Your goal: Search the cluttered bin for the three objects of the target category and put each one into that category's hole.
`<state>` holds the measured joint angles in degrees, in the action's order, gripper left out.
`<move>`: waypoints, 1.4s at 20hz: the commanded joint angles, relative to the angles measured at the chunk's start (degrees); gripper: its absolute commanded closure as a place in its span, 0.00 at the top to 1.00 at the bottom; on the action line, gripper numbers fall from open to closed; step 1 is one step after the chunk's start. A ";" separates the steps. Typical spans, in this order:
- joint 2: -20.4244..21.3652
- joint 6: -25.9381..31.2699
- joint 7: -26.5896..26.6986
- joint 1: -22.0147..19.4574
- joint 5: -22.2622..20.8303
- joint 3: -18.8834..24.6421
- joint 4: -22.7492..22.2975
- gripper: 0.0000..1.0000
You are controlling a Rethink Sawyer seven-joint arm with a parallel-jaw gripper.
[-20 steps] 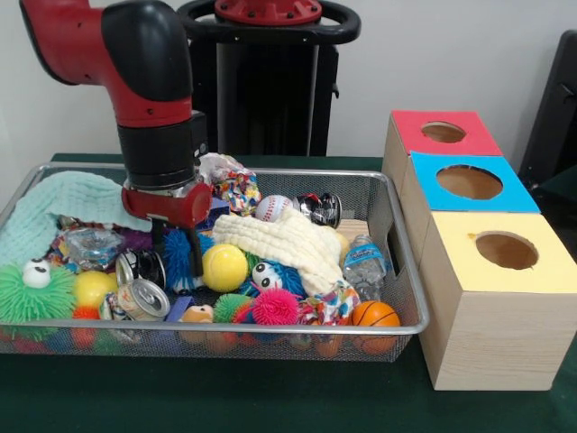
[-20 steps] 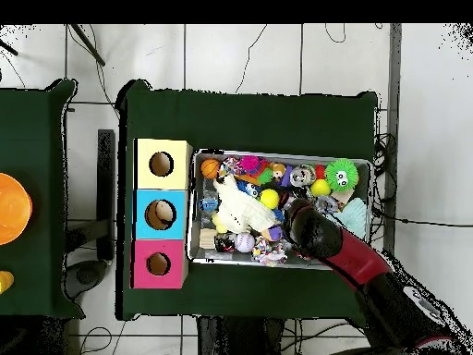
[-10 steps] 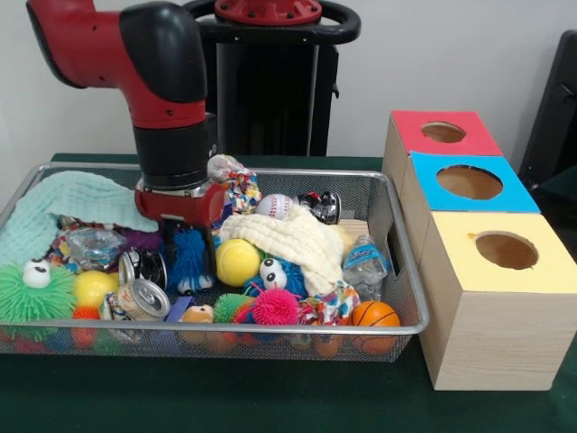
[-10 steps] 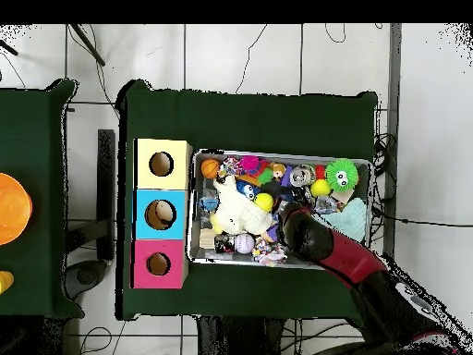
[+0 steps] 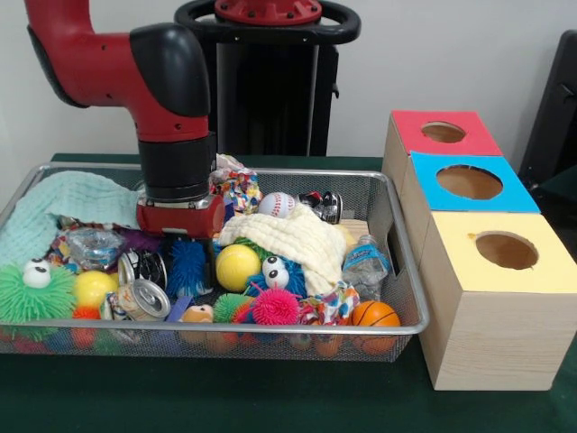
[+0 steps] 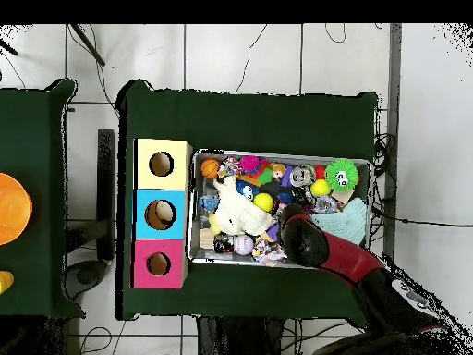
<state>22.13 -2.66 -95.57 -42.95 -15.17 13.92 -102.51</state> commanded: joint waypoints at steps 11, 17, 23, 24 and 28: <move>-4.02 -7.42 -5.98 3.22 -7.36 0.18 3.52 1.00; -2.59 -3.32 -4.59 3.13 -6.44 0.15 3.82 1.00; 2.19 12.68 0.49 -0.94 -3.18 5.47 4.72 1.00; 2.52 14.99 0.65 -0.97 -2.17 5.87 5.63 1.00; 2.17 16.95 -0.42 -0.48 -1.50 6.17 8.48 1.00</move>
<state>24.16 2.70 -95.57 -42.88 -19.20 14.40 -100.67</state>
